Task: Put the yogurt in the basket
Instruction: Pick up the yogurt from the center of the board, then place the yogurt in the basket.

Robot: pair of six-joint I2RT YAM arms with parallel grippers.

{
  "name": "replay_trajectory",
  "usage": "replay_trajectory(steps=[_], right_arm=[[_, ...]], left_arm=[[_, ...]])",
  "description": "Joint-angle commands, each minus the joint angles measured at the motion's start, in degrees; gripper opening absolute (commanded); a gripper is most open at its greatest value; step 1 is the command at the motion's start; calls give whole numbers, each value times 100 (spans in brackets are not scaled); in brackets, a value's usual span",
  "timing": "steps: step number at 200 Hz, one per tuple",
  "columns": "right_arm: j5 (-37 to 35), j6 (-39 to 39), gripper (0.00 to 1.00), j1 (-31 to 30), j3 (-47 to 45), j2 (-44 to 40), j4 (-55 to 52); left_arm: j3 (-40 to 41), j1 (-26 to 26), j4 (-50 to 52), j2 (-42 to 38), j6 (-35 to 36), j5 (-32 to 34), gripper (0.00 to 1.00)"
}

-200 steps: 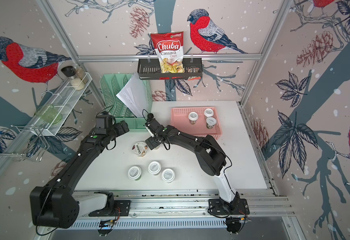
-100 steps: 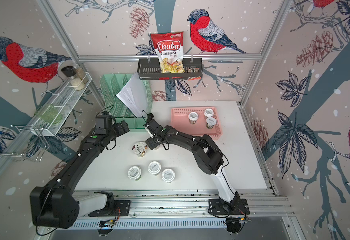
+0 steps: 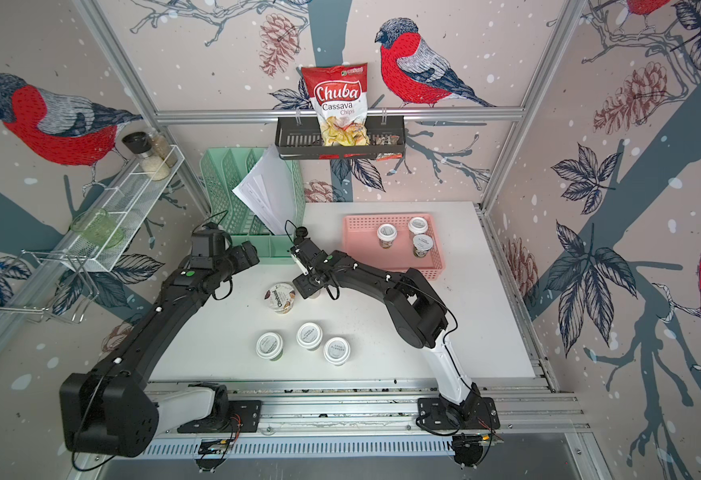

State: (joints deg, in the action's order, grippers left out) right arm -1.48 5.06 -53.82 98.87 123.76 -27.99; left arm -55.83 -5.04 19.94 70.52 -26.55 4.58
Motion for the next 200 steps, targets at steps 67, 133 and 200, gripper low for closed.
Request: replay_trajectory(steps=[67, 133, 200], right_arm=[[-145, 4, 77, 17, 173, -221, -299], [-303, -62, 77, 411, 558, -636, -706], [-556, -137, 77, 1322, 345, -1285, -751]], left_arm=[[11, 17, -137, -71, 62, 8, 96], [6, 20, -214, -65, 90, -231, 96], [-394, -432, -225, 275, 44, -216, 96]])
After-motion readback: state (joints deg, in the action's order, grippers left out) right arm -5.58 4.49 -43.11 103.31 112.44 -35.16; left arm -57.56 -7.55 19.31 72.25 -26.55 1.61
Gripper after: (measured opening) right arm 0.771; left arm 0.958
